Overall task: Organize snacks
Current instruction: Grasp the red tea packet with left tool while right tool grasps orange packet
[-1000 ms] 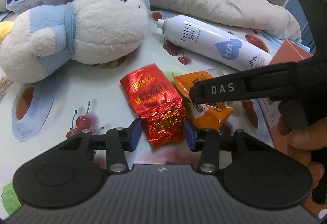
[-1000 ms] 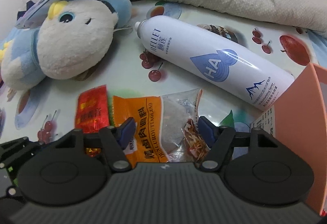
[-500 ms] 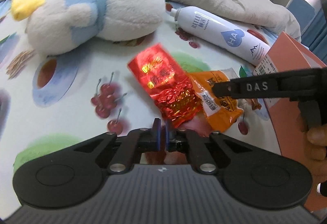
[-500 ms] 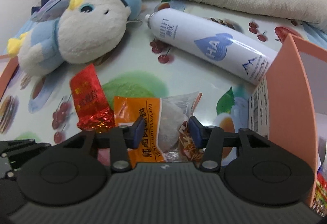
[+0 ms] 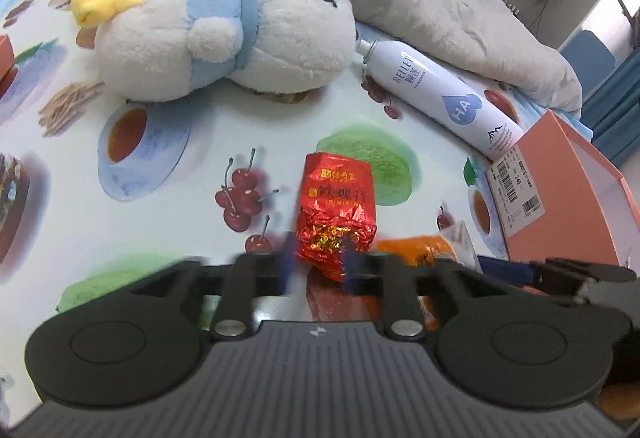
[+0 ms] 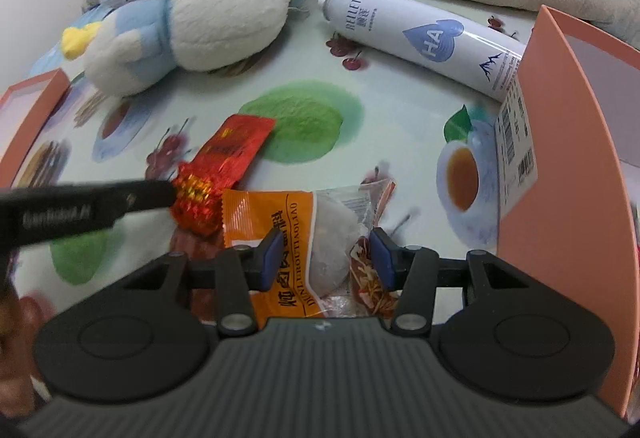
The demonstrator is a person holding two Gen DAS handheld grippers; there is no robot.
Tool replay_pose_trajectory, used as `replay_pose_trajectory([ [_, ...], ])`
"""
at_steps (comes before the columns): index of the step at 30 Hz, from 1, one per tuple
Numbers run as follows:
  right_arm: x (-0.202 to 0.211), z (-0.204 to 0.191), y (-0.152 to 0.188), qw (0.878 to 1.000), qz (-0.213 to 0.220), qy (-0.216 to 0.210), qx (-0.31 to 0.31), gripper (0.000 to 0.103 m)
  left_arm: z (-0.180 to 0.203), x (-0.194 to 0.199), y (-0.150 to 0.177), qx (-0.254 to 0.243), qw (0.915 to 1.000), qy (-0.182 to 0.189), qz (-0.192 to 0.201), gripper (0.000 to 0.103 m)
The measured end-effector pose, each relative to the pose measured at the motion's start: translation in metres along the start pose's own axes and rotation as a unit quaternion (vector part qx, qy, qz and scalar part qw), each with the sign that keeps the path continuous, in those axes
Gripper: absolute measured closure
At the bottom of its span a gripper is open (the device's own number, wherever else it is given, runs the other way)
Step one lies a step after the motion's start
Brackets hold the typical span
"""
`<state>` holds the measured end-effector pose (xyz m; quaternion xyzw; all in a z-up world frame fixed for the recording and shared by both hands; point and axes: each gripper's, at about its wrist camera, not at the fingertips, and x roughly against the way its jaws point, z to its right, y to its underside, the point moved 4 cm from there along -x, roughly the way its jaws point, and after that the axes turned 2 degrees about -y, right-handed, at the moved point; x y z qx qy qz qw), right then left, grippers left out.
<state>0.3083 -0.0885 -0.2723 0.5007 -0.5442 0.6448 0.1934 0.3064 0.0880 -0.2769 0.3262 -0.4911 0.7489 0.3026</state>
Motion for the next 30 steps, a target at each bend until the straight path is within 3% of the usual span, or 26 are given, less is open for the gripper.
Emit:
replay_pose_trajectory([
  [2, 0.004, -0.001, 0.003, 1.000, 0.008, -0.002, 0.002, 0.053, 0.000, 0.003, -0.002, -0.011, 0.9999, -0.005, 0.009, 0.036],
  [4, 0.010, -0.005, 0.007, 1.000, 0.015, -0.009, 0.008, 0.051, 0.000, 0.002, -0.004, -0.022, 0.9997, 0.003, 0.004, 0.034],
  [6, 0.017, -0.008, 0.012, 0.999, 0.026, -0.013, 0.021, 0.042, 0.001, -0.002, -0.007, -0.028, 0.9996, 0.011, -0.004, 0.028],
  [8, 0.021, -0.014, 0.016, 0.999, 0.040, -0.010, 0.035, 0.020, 0.004, -0.007, -0.010, -0.040, 0.9991, 0.009, -0.010, 0.025],
  [9, 0.022, -0.016, 0.019, 0.998, 0.048, -0.008, 0.042, 0.016, 0.004, -0.010, -0.012, -0.046, 0.9989, 0.005, -0.010, 0.023],
  [13, 0.012, -0.017, 0.021, 0.998, 0.040, -0.013, 0.039, 0.016, 0.009, -0.021, -0.016, -0.061, 0.9977, 0.012, -0.027, 0.022],
  [21, -0.007, -0.022, 0.025, 0.998, 0.034, -0.024, 0.036, 0.015, 0.018, -0.037, -0.011, -0.073, 0.9962, -0.012, -0.045, 0.023],
  [30, -0.003, -0.024, 0.028, 0.998, 0.022, -0.015, 0.048, 0.037, 0.025, -0.039, -0.010, -0.081, 0.9956, -0.026, -0.039, 0.038],
])
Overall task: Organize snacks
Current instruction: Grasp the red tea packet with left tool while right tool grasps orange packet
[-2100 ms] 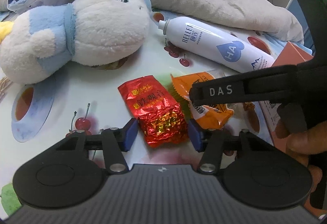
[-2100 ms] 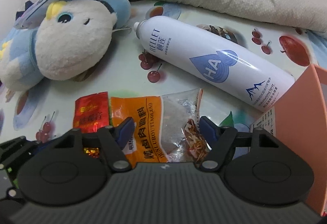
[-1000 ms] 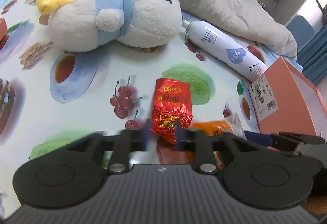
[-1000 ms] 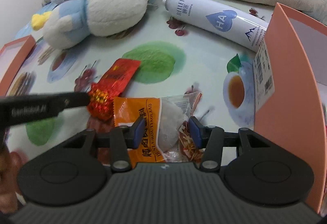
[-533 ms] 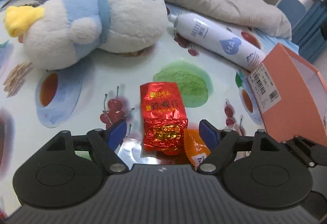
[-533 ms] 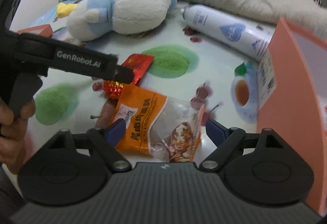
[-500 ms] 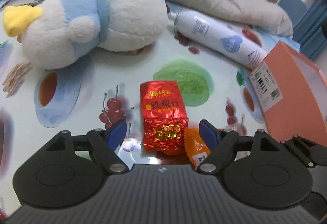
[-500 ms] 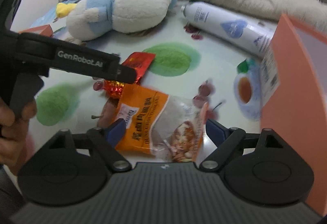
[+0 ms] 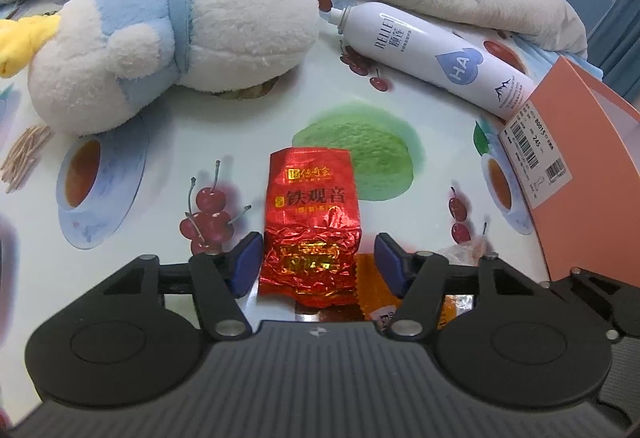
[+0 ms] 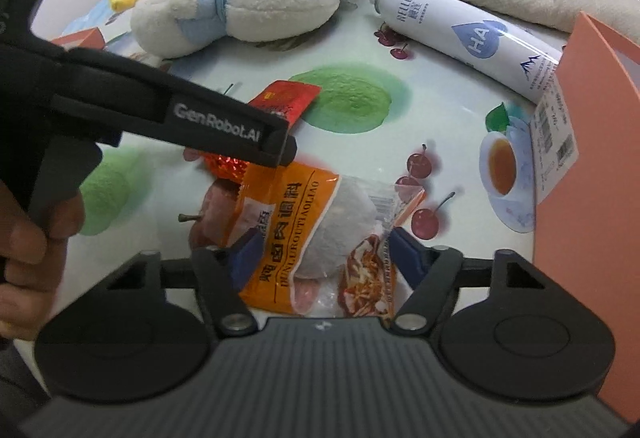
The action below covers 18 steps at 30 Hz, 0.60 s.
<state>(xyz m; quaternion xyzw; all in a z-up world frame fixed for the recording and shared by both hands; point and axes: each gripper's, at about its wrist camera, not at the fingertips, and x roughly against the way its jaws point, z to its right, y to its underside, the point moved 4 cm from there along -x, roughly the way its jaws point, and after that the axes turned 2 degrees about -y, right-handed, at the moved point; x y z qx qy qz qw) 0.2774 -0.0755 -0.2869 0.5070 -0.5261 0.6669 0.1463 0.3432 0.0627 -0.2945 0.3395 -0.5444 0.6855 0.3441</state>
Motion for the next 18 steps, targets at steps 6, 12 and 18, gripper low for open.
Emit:
replay_pose_trajectory([
  [6, 0.012, 0.002, 0.006, 1.000, 0.000, 0.012, 0.001, 0.047, 0.005, -0.002, 0.001, -0.024, 0.9996, -0.018, 0.000, 0.045],
  [12, 0.025, 0.010, 0.010, 1.000, 0.004, 0.016, -0.019, 0.058, 0.005, 0.003, 0.004, -0.032, 0.9993, -0.022, -0.001, 0.047],
  [18, 0.036, 0.009, 0.012, 1.000, 0.006, 0.017, -0.025, 0.066, 0.005, 0.024, 0.010, -0.021, 0.9995, -0.021, 0.012, 0.047],
])
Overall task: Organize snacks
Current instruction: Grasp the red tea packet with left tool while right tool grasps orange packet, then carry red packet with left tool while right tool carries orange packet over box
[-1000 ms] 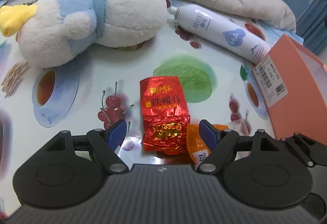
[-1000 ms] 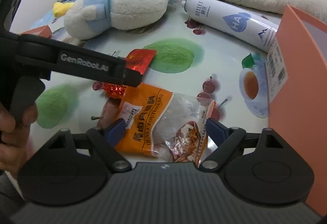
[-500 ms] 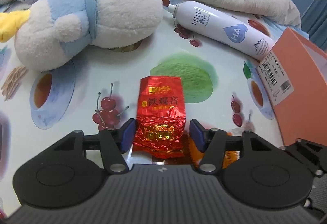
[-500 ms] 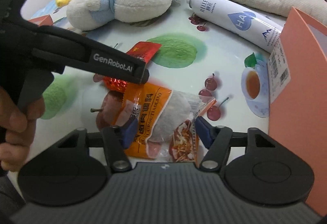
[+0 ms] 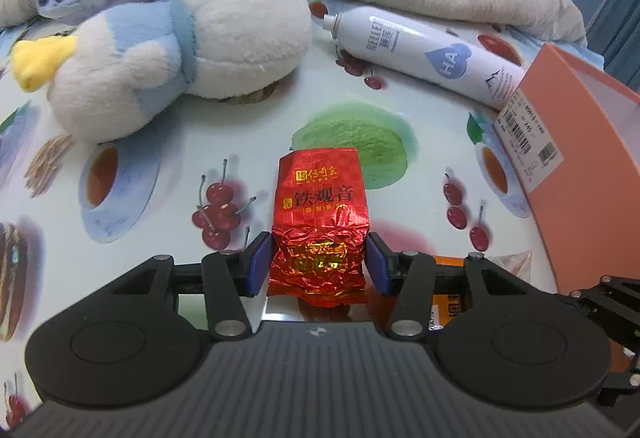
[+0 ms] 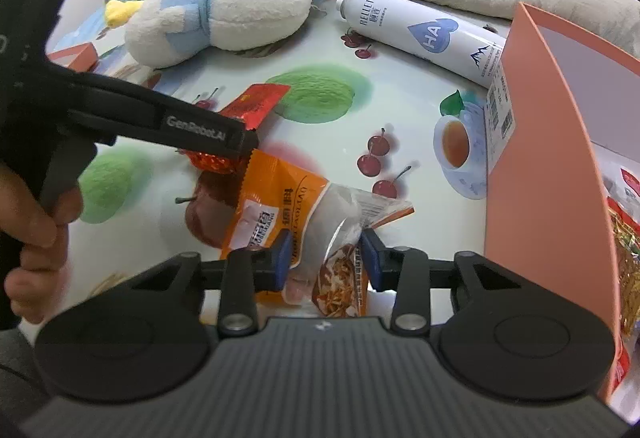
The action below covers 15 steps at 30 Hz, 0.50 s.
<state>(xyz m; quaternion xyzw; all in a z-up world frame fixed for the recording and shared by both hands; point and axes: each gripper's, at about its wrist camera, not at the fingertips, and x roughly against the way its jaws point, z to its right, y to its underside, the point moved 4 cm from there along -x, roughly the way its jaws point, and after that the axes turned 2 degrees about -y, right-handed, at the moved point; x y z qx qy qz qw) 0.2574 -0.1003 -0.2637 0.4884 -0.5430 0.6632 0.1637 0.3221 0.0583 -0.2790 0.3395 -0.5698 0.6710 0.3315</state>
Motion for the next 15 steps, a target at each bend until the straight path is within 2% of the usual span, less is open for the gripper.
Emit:
replay_pose_trajectory([
  [6, 0.013, -0.001, 0.008, 1.000, 0.003, 0.006, -0.012, 0.070, -0.007, 0.037, 0.011, 0.025, 0.9995, 0.000, 0.017, 0.047],
  [15, 0.048, -0.002, 0.007, 0.999, 0.029, 0.006, -0.041, 0.072, 0.003, 0.096, 0.021, 0.029, 0.9986, 0.001, 0.045, 0.047],
])
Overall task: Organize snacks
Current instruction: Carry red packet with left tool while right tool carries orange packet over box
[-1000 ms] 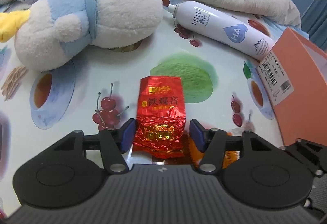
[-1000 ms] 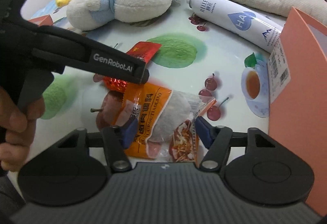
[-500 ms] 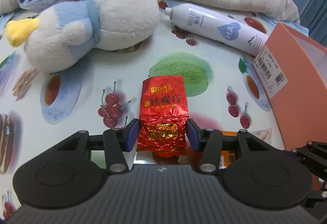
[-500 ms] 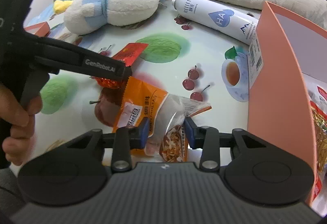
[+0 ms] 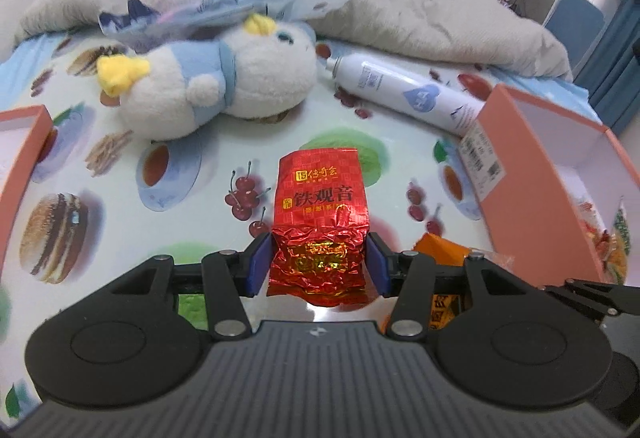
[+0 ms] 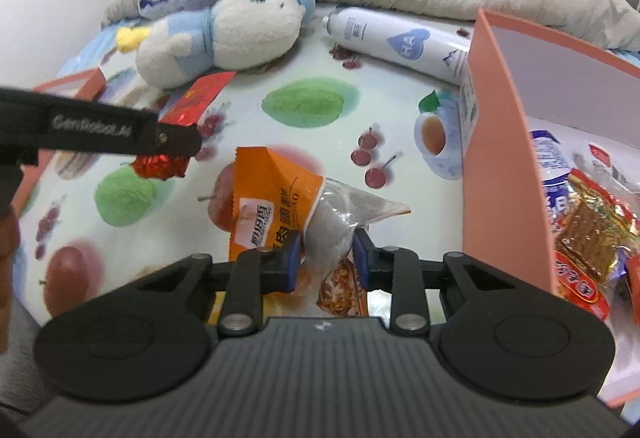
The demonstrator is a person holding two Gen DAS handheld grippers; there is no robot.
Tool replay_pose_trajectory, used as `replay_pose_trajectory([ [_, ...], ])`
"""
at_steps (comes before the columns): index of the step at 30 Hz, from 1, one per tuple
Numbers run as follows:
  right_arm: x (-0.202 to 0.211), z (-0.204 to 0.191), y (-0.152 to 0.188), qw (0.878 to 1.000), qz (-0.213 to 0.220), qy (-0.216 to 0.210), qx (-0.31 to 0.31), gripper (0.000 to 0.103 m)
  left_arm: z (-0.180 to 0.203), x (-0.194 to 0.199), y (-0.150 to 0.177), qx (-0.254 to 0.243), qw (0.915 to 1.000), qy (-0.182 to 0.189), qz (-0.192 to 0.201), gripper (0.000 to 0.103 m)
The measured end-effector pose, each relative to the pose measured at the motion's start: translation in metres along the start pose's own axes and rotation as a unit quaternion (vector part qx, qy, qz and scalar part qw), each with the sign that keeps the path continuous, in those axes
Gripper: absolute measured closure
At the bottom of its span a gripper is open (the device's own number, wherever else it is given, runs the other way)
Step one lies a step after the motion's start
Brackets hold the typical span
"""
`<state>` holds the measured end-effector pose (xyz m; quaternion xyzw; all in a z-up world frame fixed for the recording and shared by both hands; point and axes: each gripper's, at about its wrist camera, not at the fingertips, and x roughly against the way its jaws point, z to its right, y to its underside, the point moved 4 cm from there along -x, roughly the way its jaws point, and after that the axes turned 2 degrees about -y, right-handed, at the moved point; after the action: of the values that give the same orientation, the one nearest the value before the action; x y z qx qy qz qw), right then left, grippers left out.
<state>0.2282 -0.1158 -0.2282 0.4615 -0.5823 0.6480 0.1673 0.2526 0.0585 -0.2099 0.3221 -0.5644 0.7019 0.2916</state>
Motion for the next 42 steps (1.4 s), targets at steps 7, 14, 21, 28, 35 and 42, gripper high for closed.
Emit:
replay_pose_trajectory([
  [7, 0.047, 0.003, -0.017, 0.999, 0.047, -0.006, -0.023, 0.073, 0.016, 0.044, -0.008, -0.003, 0.9996, 0.011, 0.027, 0.047],
  [14, 0.096, 0.012, -0.044, 0.994, 0.103, -0.001, -0.021, 0.073, 0.034, 0.087, -0.031, -0.014, 0.9976, 0.017, 0.065, 0.047],
  [21, 0.140, 0.032, -0.073, 0.987, 0.157, 0.014, -0.026, 0.073, 0.057, 0.127, -0.068, -0.015, 0.9927, 0.040, 0.112, 0.047],
  [28, 0.170, 0.059, -0.094, 0.978, 0.203, 0.042, -0.030, 0.073, 0.098, 0.154, -0.098, -0.034, 0.9859, 0.067, 0.149, 0.047],
  [35, 0.191, 0.093, -0.097, 0.970, 0.227, 0.073, -0.046, 0.073, 0.149, 0.162, -0.113, -0.064, 0.9795, 0.102, 0.162, 0.047],
  [42, 0.193, 0.143, -0.087, 0.965, 0.221, 0.117, -0.083, 0.073, 0.208, 0.131, -0.110, -0.111, 0.9764, 0.125, 0.136, 0.047],
])
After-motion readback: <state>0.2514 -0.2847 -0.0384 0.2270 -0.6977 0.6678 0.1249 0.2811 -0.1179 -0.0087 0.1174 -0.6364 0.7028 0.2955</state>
